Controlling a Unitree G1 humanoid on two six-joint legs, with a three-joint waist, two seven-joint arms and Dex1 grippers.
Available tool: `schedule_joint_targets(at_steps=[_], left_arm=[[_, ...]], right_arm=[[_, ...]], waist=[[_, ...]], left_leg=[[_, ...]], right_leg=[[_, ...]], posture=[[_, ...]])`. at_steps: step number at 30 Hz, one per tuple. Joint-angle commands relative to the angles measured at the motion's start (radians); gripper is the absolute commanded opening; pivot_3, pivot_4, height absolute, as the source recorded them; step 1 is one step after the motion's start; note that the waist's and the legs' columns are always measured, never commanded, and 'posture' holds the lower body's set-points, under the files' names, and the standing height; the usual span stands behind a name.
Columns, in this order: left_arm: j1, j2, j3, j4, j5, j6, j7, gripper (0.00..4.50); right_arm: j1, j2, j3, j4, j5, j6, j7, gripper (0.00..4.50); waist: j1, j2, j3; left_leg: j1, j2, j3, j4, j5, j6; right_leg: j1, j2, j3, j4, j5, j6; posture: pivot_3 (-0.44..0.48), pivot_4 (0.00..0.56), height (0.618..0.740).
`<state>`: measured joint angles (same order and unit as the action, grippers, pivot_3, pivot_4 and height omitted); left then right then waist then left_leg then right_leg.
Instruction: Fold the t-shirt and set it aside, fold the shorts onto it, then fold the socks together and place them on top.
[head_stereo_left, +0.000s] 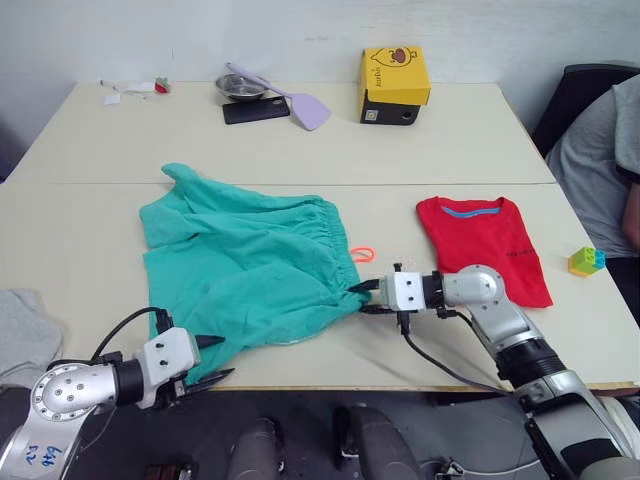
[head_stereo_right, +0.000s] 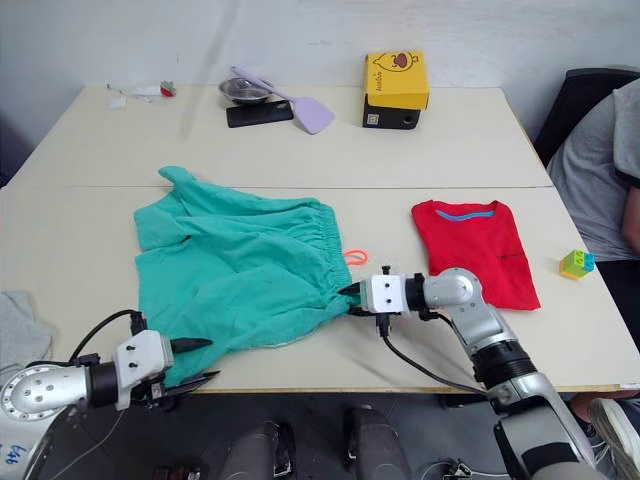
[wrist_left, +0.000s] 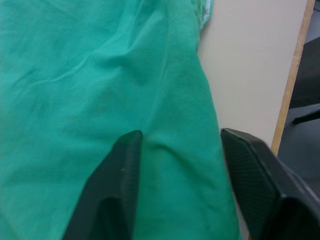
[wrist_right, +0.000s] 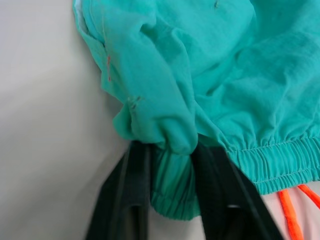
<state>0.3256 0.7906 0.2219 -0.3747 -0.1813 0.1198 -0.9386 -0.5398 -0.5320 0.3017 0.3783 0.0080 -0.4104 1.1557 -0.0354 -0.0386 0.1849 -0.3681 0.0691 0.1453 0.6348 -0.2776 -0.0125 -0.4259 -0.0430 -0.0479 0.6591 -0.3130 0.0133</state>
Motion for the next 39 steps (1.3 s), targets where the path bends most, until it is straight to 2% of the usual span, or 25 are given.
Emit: schedule_joint_targets(at_steps=[1,5,10,13,17,21,24,27,29,32,35,37,39], left_arm=[[-0.008,0.041,0.017,0.057,-0.009,-0.013,-0.040,1.28],[0.004,0.101,0.026,0.054,-0.145,-0.003,-0.204,0.02],[0.066,0.171,0.059,0.015,-0.247,0.060,-0.332,0.02],[0.091,0.188,0.072,0.001,-0.256,0.048,-0.357,0.02],[0.173,0.213,0.153,-0.083,-0.319,0.115,-0.400,0.02],[0.248,0.250,0.225,-0.153,-0.363,0.191,-0.446,0.02],[0.272,0.298,0.293,-0.198,-0.445,0.327,-0.473,0.02],[0.174,0.402,0.377,-0.175,-0.603,0.542,-0.481,0.02],[0.105,0.454,0.399,-0.139,-0.660,0.624,-0.489,0.02],[-0.087,0.545,0.350,-0.023,-0.726,0.691,-0.487,0.02],[-0.303,0.599,0.200,0.100,-0.683,0.659,-0.482,0.02],[-0.559,0.555,0.020,0.234,-0.558,0.571,-0.451,0.02],[-0.775,0.472,-0.111,0.368,-0.442,0.476,-0.431,0.02]], right_arm=[[0.004,-0.019,-0.006,-0.026,0.031,0.020,0.042,0.00],[0.059,-0.102,-0.015,-0.148,0.126,0.104,0.173,0.00],[0.159,-0.246,-0.047,-0.311,0.202,0.226,0.256,0.00],[0.224,-0.318,-0.060,-0.400,0.234,0.303,0.277,0.00],[0.342,-0.419,-0.087,-0.569,0.331,0.460,0.297,0.00],[0.416,-0.469,-0.114,-0.676,0.423,0.569,0.302,0.00],[0.428,-0.474,-0.148,-0.718,0.499,0.654,0.289,0.00],[0.386,-0.458,-0.197,-0.699,0.557,0.717,0.267,0.00],[0.364,-0.460,-0.209,-0.681,0.563,0.736,0.266,0.00],[0.334,-0.462,-0.218,-0.635,0.555,0.739,0.276,0.00],[0.301,-0.433,-0.237,-0.610,0.596,0.784,0.246,0.00],[0.249,-0.395,-0.245,-0.588,0.628,0.856,0.185,0.00],[0.199,-0.352,-0.246,-0.561,0.632,0.911,0.116,0.00]], waist=[[-0.001,0.000,0.000],[0.000,0.001,0.000],[0.002,0.001,0.001],[0.003,0.003,0.001],[0.003,0.003,0.002],[0.005,0.003,0.002],[0.004,0.003,0.003],[0.005,0.000,0.005],[0.008,0.000,0.006],[0.008,0.001,0.006],[0.007,0.001,0.006],[0.005,0.002,0.007],[0.007,0.002,0.007]], left_leg=[[0.000,0.000,0.000,0.000,0.000,0.000],[0.000,0.000,0.000,-0.002,0.000,0.000],[-0.002,0.001,0.000,-0.003,-0.003,-0.001],[-0.002,0.001,0.000,-0.003,-0.003,-0.001],[-0.002,0.001,0.000,-0.003,-0.003,-0.001],[-0.002,0.001,-0.001,-0.003,-0.003,-0.001],[-0.002,0.001,-0.001,-0.002,-0.003,-0.001],[-0.003,0.001,-0.001,-0.001,-0.003,-0.002],[-0.003,0.000,-0.002,-0.001,-0.003,-0.004],[-0.003,-0.001,-0.002,-0.002,-0.002,-0.003],[-0.004,-0.001,-0.001,-0.003,-0.001,0.000],[-0.003,-0.001,0.000,-0.004,-0.002,-0.001],[-0.003,-0.001,0.000,-0.004,-0.002,-0.002]], right_leg=[[0.000,0.000,0.000,0.000,0.000,0.000],[-0.001,0.000,-0.001,0.000,0.000,-0.001],[-0.001,0.000,-0.001,-0.003,-0.001,-0.001],[-0.001,0.000,-0.001,-0.004,-0.001,-0.001],[-0.001,0.001,-0.001,-0.004,-0.001,-0.001],[-0.001,0.002,-0.001,-0.006,-0.001,-0.001],[-0.001,0.002,-0.001,-0.007,-0.002,-0.001],[-0.001,0.002,-0.001,-0.007,-0.002,-0.002],[-0.001,0.002,-0.001,-0.008,-0.003,-0.004],[0.000,0.002,-0.001,-0.009,-0.004,-0.005],[-0.001,0.001,-0.001,-0.009,-0.001,0.000],[-0.002,0.001,0.000,-0.007,-0.001,0.000],[-0.002,0.002,0.000,-0.006,-0.001,0.000]], posture=[[0.000,0.150,0.740],[0.000,0.150,0.740],[0.000,0.150,0.740],[0.000,0.150,0.740],[0.000,0.150,0.740],[0.000,0.150,0.740],[0.000,0.150,0.740],[0.000,0.150,0.740],[0.000,0.150,0.740],[0.000,0.150,0.740],[0.000,0.150,0.740],[0.000,0.150,0.740],[0.000,0.150,0.740]])
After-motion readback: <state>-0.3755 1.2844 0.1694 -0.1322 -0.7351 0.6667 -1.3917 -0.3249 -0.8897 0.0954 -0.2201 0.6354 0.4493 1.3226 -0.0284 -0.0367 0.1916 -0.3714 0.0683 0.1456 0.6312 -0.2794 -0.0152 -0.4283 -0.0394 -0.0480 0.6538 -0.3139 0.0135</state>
